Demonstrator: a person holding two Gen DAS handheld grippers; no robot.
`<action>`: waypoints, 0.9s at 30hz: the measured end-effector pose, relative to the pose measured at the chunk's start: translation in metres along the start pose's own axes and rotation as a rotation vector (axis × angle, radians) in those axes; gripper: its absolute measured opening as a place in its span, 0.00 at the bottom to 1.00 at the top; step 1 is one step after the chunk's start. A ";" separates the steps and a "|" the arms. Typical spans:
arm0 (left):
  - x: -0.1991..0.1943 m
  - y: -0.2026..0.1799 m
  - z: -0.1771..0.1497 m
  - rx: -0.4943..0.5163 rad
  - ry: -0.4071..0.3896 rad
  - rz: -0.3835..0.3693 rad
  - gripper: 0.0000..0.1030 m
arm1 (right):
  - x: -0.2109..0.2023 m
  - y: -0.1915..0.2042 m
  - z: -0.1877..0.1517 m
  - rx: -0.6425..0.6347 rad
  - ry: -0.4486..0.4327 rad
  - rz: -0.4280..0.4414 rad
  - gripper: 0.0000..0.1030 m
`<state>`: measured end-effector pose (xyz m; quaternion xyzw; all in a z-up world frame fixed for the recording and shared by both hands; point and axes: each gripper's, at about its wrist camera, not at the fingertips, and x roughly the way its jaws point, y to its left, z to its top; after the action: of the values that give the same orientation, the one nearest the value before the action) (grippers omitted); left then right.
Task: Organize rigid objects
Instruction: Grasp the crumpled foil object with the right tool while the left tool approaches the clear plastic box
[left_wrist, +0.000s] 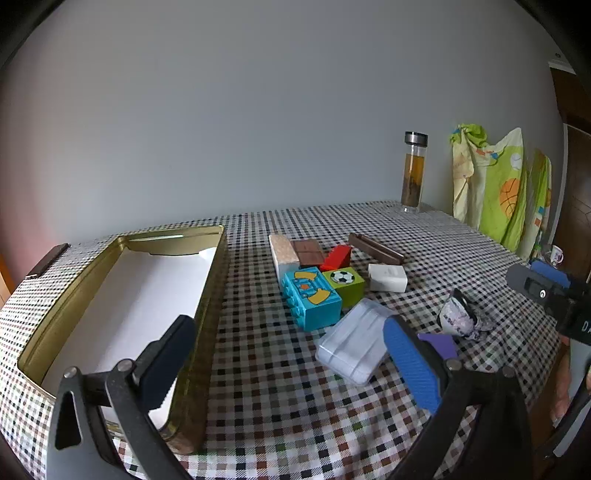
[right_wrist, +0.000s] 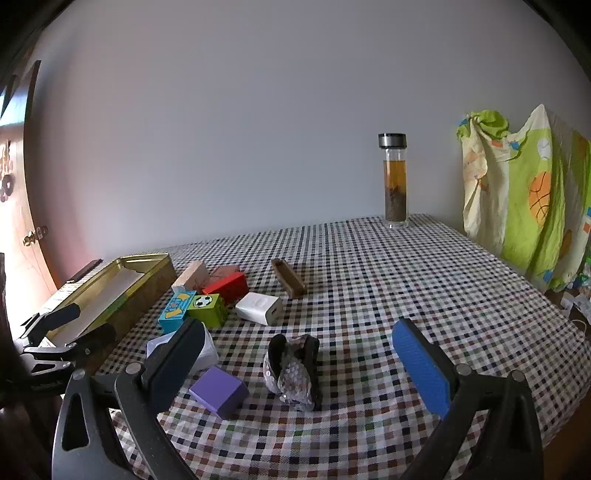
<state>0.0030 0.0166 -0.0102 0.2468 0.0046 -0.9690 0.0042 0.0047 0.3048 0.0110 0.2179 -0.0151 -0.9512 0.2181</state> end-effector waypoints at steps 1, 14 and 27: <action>0.001 0.000 -0.001 -0.001 0.003 0.000 0.99 | 0.001 0.000 0.000 0.002 0.003 -0.003 1.00; 0.012 0.001 -0.004 -0.007 0.030 -0.001 1.00 | 0.013 -0.002 -0.003 0.004 0.041 -0.017 1.00; 0.023 -0.003 -0.003 0.002 0.057 -0.004 1.00 | 0.019 -0.007 -0.004 0.004 0.068 -0.028 1.00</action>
<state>-0.0153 0.0196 -0.0240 0.2743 0.0041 -0.9616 0.0019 -0.0118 0.3029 -0.0016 0.2506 -0.0068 -0.9462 0.2047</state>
